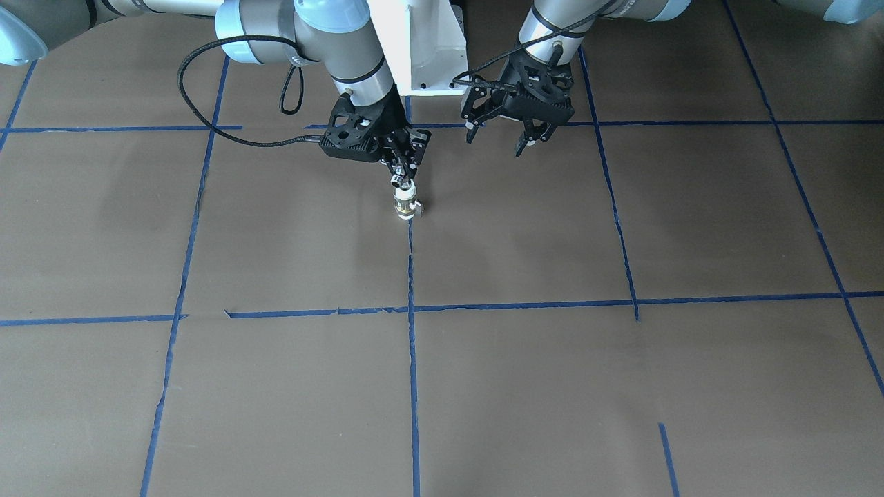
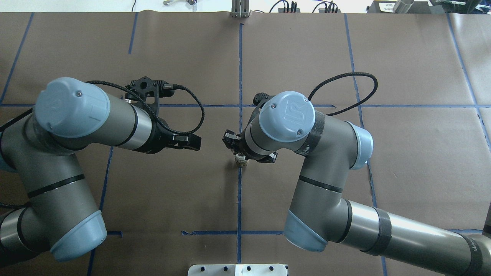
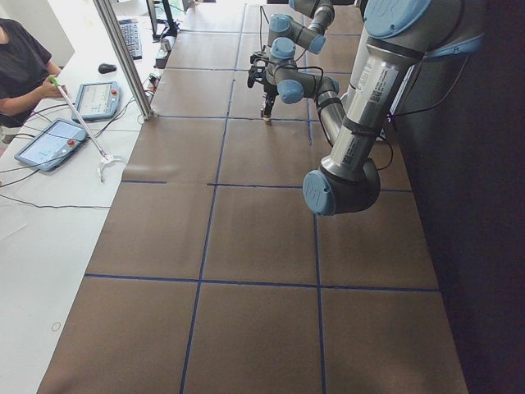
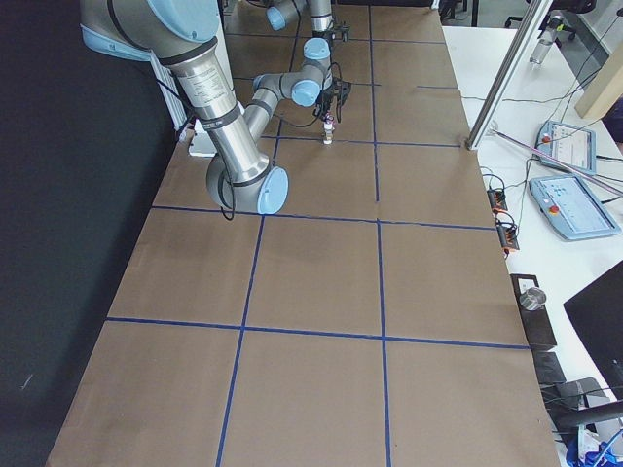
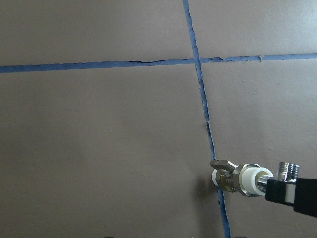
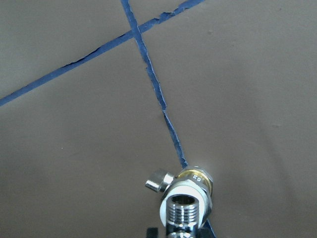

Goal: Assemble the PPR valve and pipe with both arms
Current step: 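Lower the chrome tee onto the pipe fitting top with the right gripper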

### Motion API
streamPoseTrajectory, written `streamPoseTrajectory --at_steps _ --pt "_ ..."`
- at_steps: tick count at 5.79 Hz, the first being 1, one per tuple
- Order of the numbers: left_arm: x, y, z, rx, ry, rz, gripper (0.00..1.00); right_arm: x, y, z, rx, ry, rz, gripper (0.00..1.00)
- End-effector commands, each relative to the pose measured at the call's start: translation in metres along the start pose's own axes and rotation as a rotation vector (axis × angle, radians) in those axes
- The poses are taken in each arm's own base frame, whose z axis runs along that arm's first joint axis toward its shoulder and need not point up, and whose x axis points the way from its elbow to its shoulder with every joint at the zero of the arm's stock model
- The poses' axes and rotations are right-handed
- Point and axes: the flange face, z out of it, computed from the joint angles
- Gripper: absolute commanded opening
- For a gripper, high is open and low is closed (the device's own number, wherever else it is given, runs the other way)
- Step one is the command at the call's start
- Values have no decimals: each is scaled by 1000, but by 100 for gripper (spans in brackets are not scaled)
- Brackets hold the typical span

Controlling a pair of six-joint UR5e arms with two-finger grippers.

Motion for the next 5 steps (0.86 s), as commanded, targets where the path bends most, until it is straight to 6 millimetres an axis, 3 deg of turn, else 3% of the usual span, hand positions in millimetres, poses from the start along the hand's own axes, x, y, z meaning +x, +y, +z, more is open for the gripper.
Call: streamPoseTrajectory --at_steps 1,4,5 --pt "0 0 0 0 0 0 85 1 0 1 -1 1 0 1" --pt "0 0 0 0 0 0 86 3 -3 7 4 12 -1 1" --pt "0 0 0 0 0 0 86 2 -4 11 4 18 -1 12"
